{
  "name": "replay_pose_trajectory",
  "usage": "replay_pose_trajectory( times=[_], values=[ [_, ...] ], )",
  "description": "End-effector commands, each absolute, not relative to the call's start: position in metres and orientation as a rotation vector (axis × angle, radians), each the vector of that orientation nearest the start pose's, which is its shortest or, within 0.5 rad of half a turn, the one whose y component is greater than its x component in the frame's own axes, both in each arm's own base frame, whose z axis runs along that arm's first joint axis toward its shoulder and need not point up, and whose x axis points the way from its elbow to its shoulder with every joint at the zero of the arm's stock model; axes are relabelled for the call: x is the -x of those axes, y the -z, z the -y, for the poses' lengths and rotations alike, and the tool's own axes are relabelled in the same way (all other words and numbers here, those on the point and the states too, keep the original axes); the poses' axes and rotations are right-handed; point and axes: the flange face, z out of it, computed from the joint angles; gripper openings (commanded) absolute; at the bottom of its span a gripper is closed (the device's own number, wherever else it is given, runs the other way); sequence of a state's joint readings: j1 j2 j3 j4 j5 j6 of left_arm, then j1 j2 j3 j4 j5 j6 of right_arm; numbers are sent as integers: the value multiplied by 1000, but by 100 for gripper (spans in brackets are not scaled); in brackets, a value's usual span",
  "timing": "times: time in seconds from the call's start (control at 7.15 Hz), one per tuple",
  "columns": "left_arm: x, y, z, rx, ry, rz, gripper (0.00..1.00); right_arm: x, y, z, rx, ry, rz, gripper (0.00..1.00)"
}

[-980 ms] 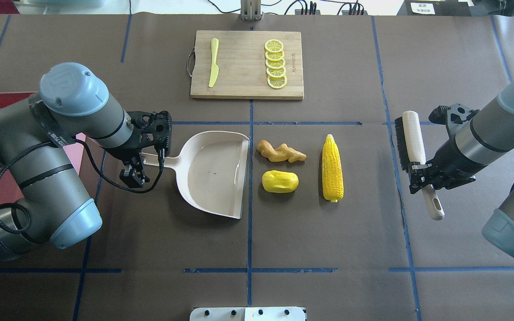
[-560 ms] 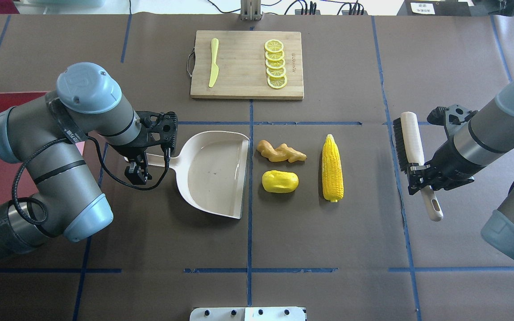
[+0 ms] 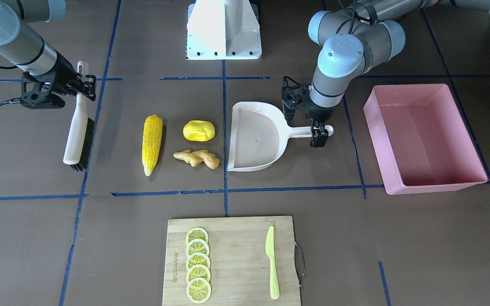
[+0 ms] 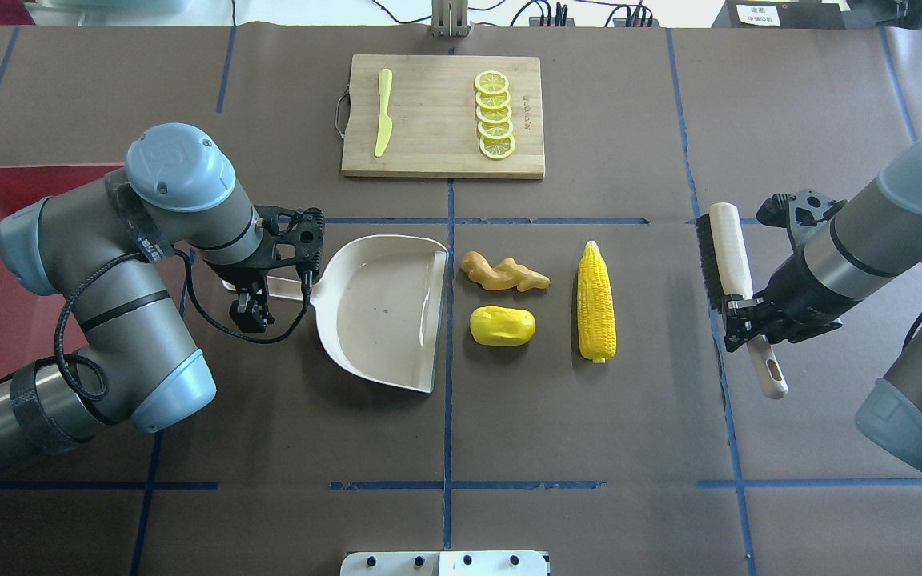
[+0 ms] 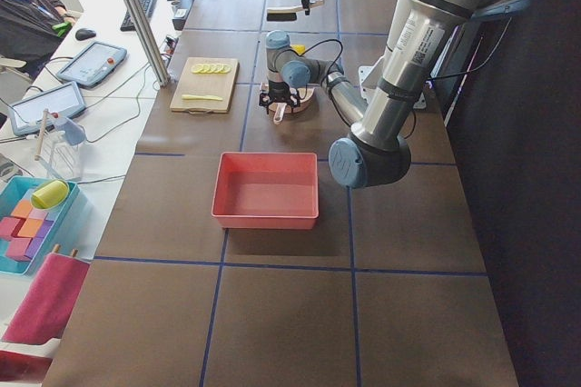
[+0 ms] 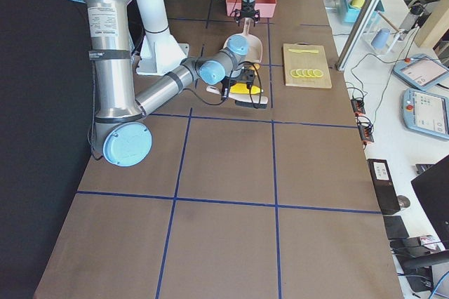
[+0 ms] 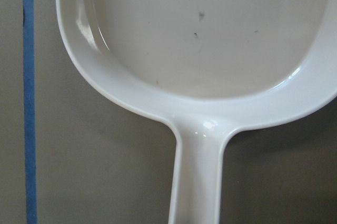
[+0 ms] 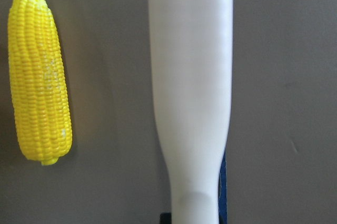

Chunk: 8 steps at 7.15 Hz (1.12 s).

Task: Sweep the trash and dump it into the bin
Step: 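Turn the dustpan upright with the left gripper while the right brings the brush over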

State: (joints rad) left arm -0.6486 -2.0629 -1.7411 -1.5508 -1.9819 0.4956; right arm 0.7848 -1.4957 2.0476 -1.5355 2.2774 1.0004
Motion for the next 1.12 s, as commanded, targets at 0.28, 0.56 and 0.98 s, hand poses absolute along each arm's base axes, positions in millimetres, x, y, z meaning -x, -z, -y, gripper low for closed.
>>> replay_pose_trajectory(
  times=[0.28, 0.56, 0.98],
  values=[
    [-476, -319, 450, -562, -1499, -557, 73, 299, -386, 396, 182, 8, 871, 0],
    [-472, -320, 458, -581, -1484, -485, 46, 299, -386, 396, 182, 10, 873, 0],
    [-467, -323, 465, -591, -1466, -435, 2, 307, -382, 396, 180, 20, 873, 0]
  ],
)
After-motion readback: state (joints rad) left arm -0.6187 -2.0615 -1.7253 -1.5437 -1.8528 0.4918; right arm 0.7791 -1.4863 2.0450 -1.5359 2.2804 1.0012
